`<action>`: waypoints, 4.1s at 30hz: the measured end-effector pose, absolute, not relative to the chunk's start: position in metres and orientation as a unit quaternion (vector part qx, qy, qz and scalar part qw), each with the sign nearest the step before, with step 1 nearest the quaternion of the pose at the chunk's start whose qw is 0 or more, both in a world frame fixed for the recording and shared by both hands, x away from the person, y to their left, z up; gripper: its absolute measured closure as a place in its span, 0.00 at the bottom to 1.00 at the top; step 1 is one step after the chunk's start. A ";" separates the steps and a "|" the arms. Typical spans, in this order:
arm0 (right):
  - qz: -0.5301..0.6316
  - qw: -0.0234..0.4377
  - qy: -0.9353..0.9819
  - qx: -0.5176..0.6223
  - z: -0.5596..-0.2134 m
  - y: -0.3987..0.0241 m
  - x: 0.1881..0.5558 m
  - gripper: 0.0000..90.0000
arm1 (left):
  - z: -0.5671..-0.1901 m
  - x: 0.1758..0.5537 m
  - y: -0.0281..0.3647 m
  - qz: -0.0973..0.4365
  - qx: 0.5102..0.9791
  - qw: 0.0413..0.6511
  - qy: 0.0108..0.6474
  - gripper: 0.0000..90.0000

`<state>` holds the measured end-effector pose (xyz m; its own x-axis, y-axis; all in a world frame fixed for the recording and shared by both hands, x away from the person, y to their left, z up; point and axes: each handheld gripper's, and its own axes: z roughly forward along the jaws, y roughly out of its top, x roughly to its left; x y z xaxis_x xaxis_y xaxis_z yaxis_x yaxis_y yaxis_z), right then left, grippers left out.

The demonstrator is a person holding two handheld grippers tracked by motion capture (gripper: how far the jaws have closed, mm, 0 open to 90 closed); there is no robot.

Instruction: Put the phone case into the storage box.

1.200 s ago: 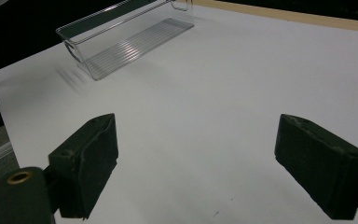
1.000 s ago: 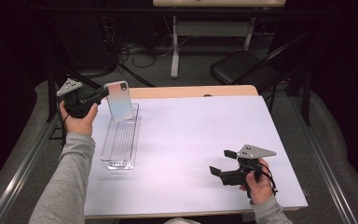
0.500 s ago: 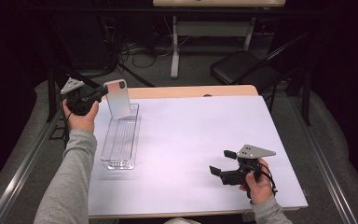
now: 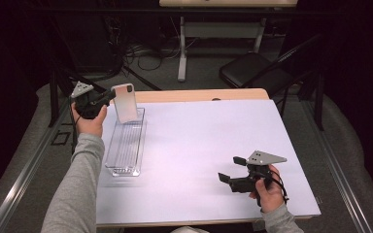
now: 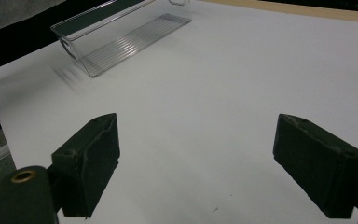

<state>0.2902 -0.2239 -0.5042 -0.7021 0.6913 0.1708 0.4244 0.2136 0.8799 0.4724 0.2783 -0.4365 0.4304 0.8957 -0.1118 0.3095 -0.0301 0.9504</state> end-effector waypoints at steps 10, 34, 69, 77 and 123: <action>0.511 0.131 0.767 0.366 -0.505 -0.226 0.291 0.16 | -0.453 0.486 0.275 0.277 0.663 0.518 0.465 0.93; 0.510 0.130 0.767 0.367 -0.507 -0.225 0.291 0.16 | -0.481 0.505 0.272 0.253 0.670 0.522 0.463 0.93; 0.508 0.127 0.769 0.367 -0.509 -0.225 0.291 0.16 | -0.492 0.512 0.271 0.256 0.688 0.503 0.455 0.92; 0.508 0.126 0.769 0.367 -0.508 -0.225 0.291 0.16 | -0.493 0.514 0.274 0.253 0.686 0.506 0.459 0.92; 0.507 0.124 0.770 0.367 -0.510 -0.224 0.292 0.16 | -0.497 0.517 0.284 0.254 0.671 0.496 0.489 0.87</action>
<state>0.2915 -0.2240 -0.5096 -0.7008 0.6898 0.1818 0.4391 0.2163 0.8720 0.5171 0.2837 -0.4972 0.3923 0.9083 -0.1452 0.4043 -0.0285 0.9142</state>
